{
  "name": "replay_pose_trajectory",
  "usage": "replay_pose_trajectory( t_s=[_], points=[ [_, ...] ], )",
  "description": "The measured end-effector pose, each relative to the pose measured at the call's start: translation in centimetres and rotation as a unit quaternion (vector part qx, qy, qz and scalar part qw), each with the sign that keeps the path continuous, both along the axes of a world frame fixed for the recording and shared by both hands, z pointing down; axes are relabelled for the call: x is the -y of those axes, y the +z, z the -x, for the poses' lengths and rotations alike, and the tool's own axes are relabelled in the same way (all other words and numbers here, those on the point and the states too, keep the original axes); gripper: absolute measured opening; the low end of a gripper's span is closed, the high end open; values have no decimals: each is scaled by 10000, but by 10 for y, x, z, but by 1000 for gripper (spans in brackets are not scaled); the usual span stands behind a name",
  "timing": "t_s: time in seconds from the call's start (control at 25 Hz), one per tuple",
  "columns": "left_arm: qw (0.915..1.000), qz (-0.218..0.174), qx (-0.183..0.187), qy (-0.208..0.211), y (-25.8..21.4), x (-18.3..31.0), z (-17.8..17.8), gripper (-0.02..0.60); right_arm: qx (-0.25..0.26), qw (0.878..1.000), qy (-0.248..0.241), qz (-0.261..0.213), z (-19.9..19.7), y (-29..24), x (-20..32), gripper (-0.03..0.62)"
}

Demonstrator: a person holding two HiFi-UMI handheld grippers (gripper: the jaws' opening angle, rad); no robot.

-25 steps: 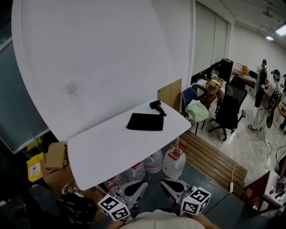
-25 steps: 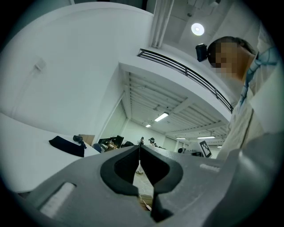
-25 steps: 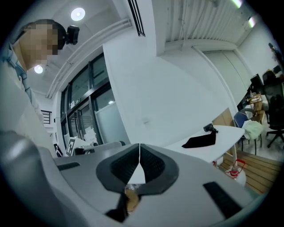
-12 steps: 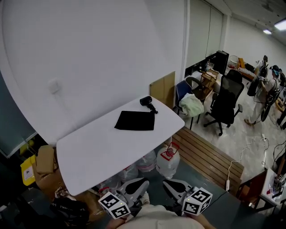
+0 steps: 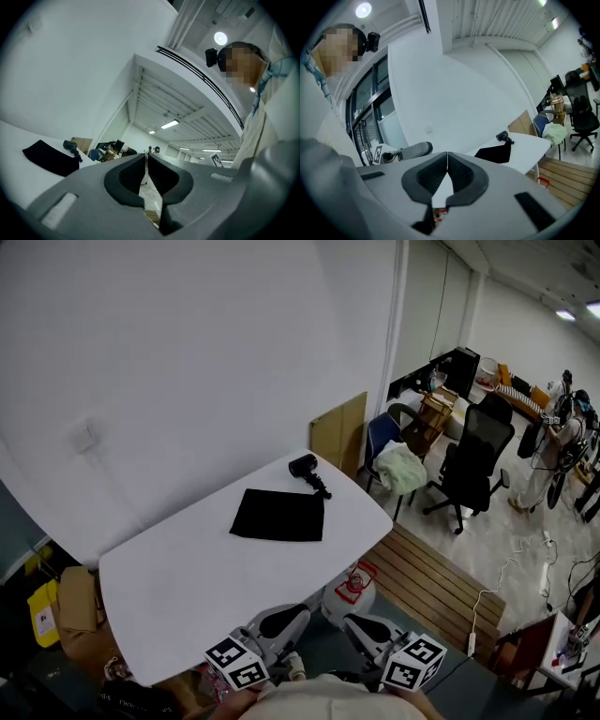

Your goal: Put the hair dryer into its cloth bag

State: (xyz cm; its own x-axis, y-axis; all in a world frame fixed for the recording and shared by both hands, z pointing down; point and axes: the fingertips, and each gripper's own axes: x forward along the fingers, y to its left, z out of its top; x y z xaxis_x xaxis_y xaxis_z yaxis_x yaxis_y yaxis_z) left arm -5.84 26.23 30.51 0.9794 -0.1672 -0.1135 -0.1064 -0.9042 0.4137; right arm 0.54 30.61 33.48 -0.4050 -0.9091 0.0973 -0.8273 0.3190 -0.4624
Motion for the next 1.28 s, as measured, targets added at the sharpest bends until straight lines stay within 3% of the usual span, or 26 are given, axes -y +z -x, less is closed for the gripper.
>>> replay_pose_trajectory(
  t_s=[0.28,0.56,0.88,1.08,1.28],
  points=[
    [9999,26,89,-145,6,76,5,11,26,9999,-94,72,-1,-2,81,17],
    [9996,61,205,-182,19,116,9,11,-50,9992,-349,186,11,10,131,17],
    [9951,-285,873,-354,51,166,7,11,-843,9923,-801,432,2,46,175,18],
    [9914,-346,1185,-438,66,200,-3,11,-865,9894,-1033,535,-11,59,212,18],
    [9787,-788,1761,-706,95,242,-13,12,-1308,9828,-1229,428,-29,70,250,18]
  ],
)
